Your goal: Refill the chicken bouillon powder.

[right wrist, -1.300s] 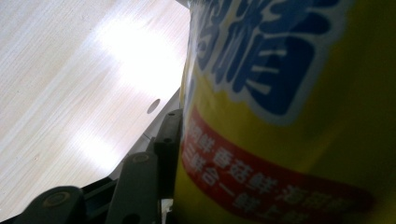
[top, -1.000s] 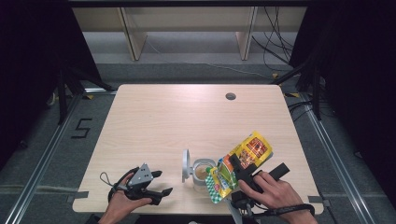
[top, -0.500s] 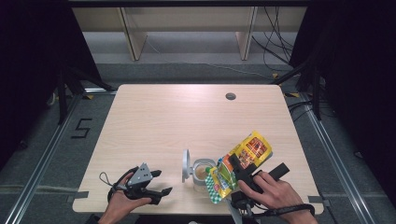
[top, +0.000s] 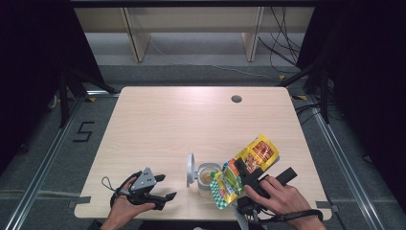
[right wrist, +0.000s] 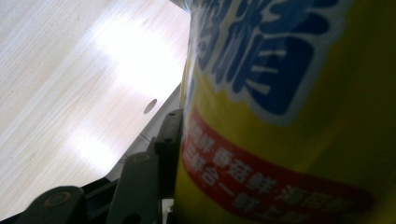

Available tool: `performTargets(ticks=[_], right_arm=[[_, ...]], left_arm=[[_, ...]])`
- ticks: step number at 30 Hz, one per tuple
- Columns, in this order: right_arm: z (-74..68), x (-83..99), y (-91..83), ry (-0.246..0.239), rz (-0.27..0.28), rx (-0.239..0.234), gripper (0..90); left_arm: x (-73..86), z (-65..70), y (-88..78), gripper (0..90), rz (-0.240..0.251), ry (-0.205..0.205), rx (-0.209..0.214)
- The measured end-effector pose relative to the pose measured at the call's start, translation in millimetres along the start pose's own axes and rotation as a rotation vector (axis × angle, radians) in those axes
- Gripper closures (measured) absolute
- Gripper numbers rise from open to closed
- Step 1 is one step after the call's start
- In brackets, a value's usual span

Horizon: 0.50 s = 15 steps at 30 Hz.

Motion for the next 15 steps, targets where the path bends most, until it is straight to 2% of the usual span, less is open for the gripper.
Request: performTargets(ticks=[1,3,5,7,8,11,12,13,14,15], right_arm=[[0.6,0.2,-0.2,-0.004,-0.001,0.001,59.2],[0.6,1.1,-0.2,0.005,-0.006,0.008,59.2],[0.6,1.1,-0.6,0.005,-0.006,0.009,59.2],[1.1,1.0,-1.2,0.005,-0.005,0.012,59.2],[0.5,0.7,-1.0,0.006,-0.001,-0.001,59.2],[1.9,1.5,-1.9,0.008,-0.003,0.015,59.2],[1.9,2.1,-1.5,0.004,-0.001,0.005,59.2],[2.2,2.8,-1.3,0.004,-0.001,0.007,59.3],[1.6,3.3,-1.3,0.004,-0.003,0.002,59.2],[2.0,3.9,-1.8,0.004,-0.006,0.012,59.3]], left_arm=[[-0.7,1.3,-0.1,24.9,0.006,-0.007,0.007],[0.8,-1.1,-0.5,24.9,-0.006,0.011,-0.003],[-1.1,1.8,-0.8,24.9,0.008,-0.013,0.008],[-0.8,2.1,-0.5,24.9,0.01,-0.011,0.006],[-0.3,0.5,-1.0,24.9,0.005,0.009,-0.001],[-1.9,1.8,-0.9,24.9,0.02,-0.003,0.005],[-1.6,1.6,-1.6,24.9,0.013,0.003,0.002],[-1.5,2.2,-1.0,24.9,0.012,-0.009,-0.001],[-0.8,1.3,-0.8,24.9,0.007,0.002,-0.006],[-2.2,4.1,-0.4,24.9,0.021,-0.012,0.006]])
Point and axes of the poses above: each handheld gripper's, and its own axes: y roughly forward along the jaws, x roughly out of its underside, z roughly to its right, the point moved 10 cm from there along y, roughly forward along the jaws, and after that the axes turned 13 degrees about -x, right-handed, at the moved point
